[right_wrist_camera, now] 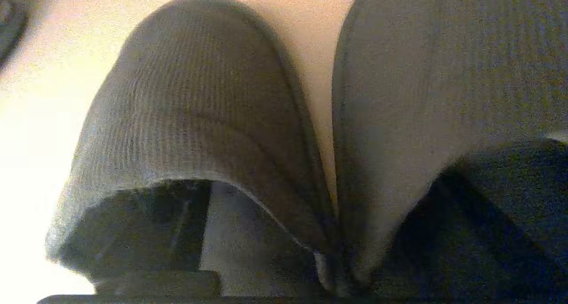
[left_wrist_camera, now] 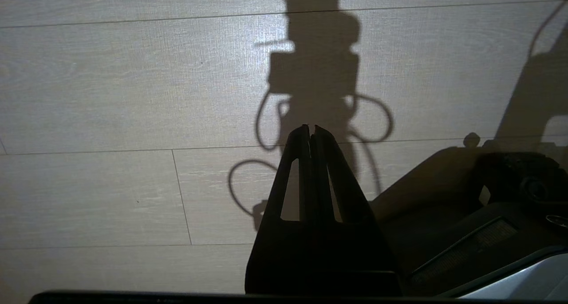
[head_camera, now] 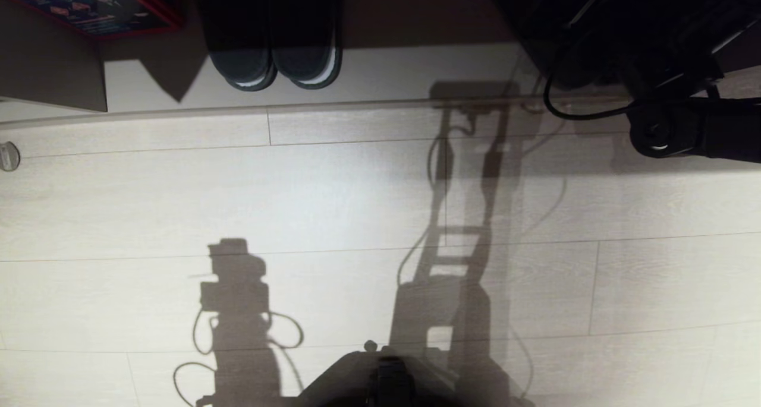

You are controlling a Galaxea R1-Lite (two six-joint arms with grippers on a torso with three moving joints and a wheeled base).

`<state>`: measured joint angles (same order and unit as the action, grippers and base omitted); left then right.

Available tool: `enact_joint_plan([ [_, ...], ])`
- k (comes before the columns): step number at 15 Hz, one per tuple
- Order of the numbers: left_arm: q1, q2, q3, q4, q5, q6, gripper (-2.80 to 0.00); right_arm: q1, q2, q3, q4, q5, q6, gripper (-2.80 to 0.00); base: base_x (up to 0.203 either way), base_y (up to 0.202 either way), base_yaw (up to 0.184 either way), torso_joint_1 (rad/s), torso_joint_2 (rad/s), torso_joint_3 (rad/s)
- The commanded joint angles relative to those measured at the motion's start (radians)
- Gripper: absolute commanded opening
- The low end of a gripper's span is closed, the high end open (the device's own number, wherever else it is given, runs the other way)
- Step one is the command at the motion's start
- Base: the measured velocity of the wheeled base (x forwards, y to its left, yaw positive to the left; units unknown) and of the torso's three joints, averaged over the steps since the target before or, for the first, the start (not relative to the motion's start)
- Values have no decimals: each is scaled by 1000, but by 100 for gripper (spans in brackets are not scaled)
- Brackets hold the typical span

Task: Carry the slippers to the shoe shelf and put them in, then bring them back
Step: Place the slippers into the shoe cabinet

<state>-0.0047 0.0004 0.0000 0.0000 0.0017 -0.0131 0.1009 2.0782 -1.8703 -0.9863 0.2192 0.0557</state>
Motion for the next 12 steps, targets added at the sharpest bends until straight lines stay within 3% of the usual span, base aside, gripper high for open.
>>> enact_joint_plan([
  [1, 0, 0, 2, -1, 0, -1, -280, 0, -32, 36, 6, -5, -3, 0, 0, 0, 0, 0, 0, 0],
  [5, 0, 0, 2, -1, 0, -1, -280, 0, -55, 85, 5, -37, -16, 0, 0, 0, 0, 0, 0, 0],
  [12, 0, -2, 2, -2, 0, -1, -280, 20, -168, 290, 2, -44, -14, 0, 0, 0, 0, 0, 0, 0],
])
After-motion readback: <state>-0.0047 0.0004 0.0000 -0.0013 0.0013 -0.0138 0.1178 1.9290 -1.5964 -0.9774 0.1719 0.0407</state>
